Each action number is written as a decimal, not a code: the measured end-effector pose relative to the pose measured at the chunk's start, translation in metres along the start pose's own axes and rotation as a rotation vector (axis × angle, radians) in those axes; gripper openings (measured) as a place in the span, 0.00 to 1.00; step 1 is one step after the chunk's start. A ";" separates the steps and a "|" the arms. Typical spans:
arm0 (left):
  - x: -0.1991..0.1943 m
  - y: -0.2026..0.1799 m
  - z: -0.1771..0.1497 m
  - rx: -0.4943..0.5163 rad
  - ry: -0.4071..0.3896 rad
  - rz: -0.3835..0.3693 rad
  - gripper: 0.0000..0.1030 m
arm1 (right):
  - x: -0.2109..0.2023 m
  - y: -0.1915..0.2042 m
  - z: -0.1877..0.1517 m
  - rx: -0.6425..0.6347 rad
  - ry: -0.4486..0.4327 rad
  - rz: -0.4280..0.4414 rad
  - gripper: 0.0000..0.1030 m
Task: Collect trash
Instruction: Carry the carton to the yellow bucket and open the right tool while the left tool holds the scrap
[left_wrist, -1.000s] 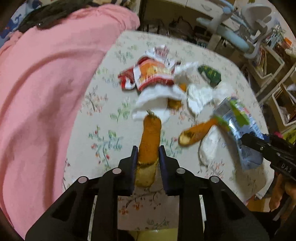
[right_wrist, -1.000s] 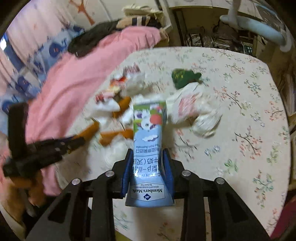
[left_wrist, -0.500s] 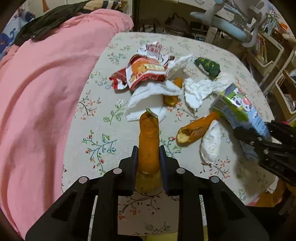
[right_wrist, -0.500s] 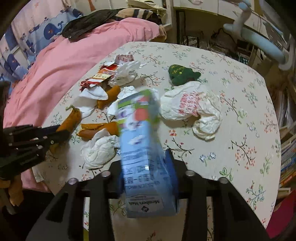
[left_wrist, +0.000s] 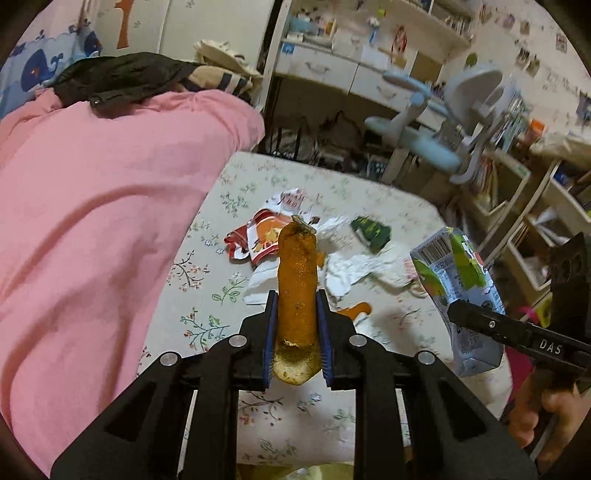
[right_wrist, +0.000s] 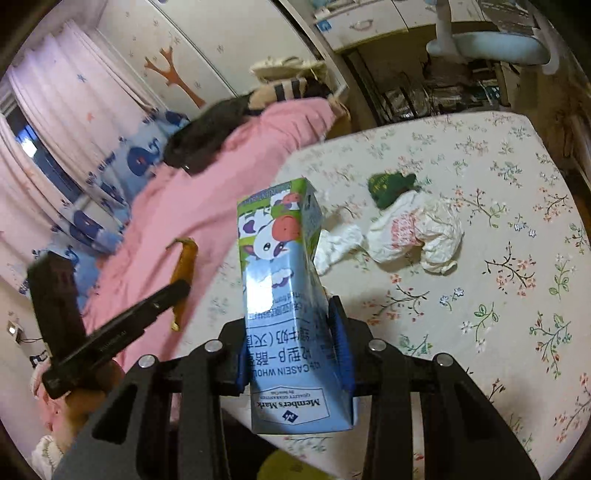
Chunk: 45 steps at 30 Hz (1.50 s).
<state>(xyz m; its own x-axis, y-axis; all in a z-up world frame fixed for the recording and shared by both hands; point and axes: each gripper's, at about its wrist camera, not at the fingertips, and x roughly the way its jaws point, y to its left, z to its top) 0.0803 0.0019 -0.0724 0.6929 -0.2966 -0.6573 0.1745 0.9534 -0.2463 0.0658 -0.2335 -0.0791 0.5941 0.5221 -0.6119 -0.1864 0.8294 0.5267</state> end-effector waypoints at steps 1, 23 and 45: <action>-0.004 0.000 -0.001 -0.005 -0.012 -0.008 0.18 | -0.002 0.003 0.000 0.000 -0.013 0.012 0.36; -0.079 -0.011 -0.039 0.046 -0.141 -0.019 0.18 | -0.046 0.027 -0.056 -0.040 -0.076 0.077 0.36; -0.100 -0.024 -0.077 0.082 -0.130 -0.022 0.19 | -0.019 0.052 -0.155 -0.128 0.223 0.021 0.36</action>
<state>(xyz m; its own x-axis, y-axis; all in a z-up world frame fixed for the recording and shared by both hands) -0.0472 0.0039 -0.0556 0.7722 -0.3125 -0.5532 0.2433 0.9497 -0.1970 -0.0760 -0.1692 -0.1314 0.4044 0.5590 -0.7239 -0.3031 0.8286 0.4706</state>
